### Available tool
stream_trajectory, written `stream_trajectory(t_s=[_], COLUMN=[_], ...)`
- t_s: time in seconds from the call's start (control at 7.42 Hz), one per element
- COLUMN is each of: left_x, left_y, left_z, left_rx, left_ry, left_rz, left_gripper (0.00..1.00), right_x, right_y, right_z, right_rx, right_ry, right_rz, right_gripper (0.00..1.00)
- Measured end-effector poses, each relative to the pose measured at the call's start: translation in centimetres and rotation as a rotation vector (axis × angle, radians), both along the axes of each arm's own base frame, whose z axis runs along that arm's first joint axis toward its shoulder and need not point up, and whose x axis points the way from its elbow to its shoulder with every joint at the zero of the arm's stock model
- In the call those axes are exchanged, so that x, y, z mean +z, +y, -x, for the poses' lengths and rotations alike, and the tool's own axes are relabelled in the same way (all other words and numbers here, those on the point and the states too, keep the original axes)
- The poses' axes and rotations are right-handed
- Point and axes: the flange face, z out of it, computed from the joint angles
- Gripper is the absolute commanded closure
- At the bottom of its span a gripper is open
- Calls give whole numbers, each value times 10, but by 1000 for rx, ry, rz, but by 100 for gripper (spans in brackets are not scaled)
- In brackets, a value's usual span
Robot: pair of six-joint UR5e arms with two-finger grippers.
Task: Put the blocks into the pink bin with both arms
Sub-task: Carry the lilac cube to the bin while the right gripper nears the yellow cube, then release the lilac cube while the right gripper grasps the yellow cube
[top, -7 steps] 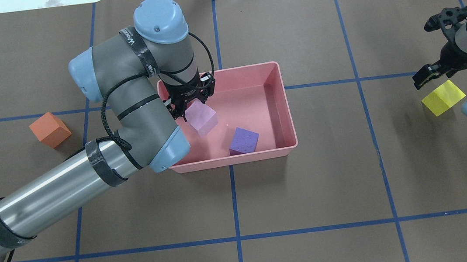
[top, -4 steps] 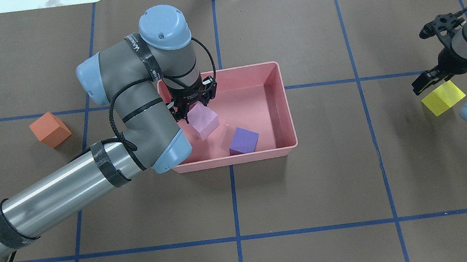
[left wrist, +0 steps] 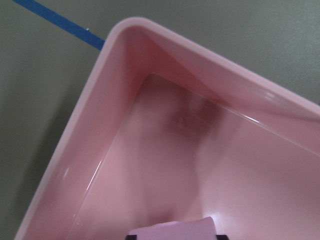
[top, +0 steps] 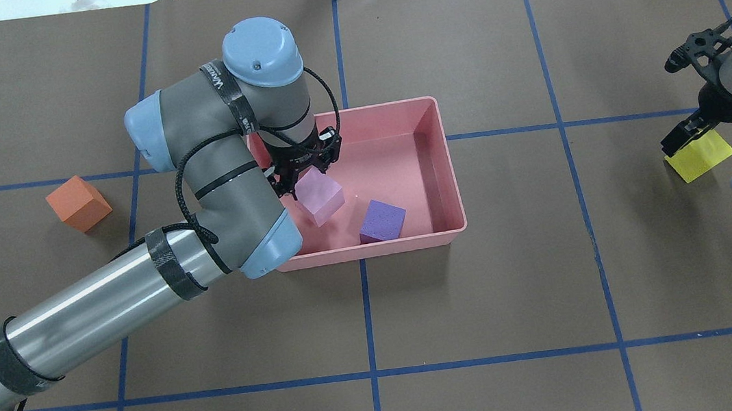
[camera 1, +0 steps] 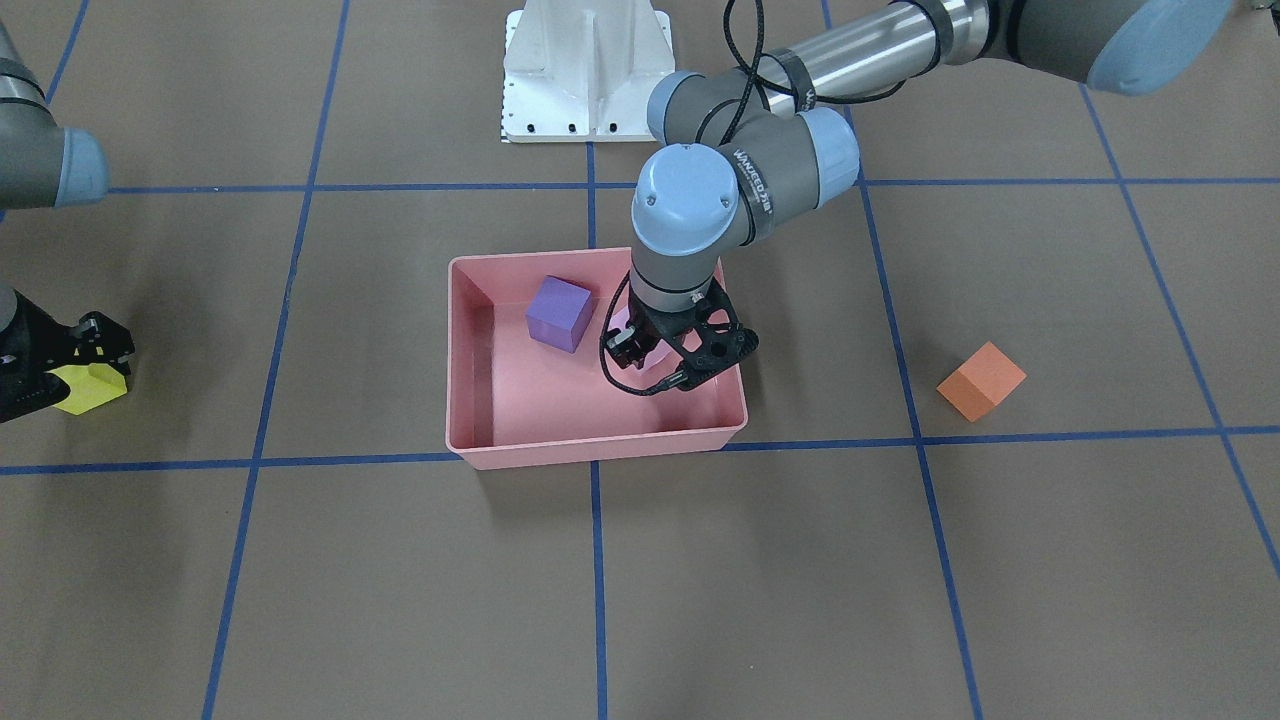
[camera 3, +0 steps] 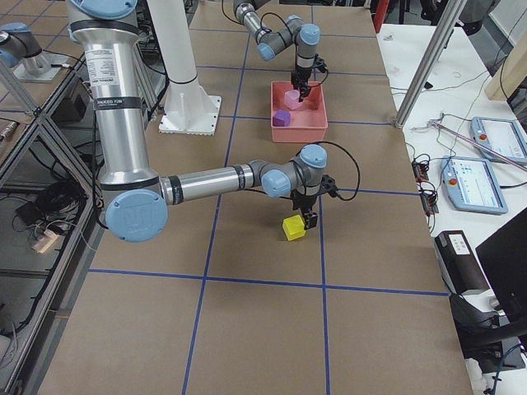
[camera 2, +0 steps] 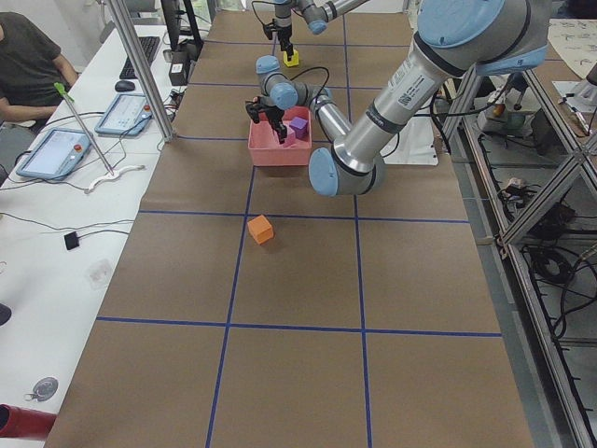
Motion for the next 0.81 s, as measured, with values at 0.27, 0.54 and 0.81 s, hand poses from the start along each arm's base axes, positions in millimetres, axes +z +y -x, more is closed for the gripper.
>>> stream_trajectory(t_s=[0.27, 0.54, 0.81], left_x=[0, 0, 0], left_y=[3, 4, 4], left_z=[-4, -5, -5], left_rx=[-4, -5, -5], left_ry=[-8, -10, -10], left_rz=[-13, -17, -18], left_gripper=[12, 10, 8], right_x=[-2, -5, 7], right_y=[-1, -4, 2], right_z=[-3, -8, -14], right_rx=[-11, -8, -9], right_ry=[6, 6, 17], right_rz=[-22, -32, -20], right_gripper=[2, 2, 2])
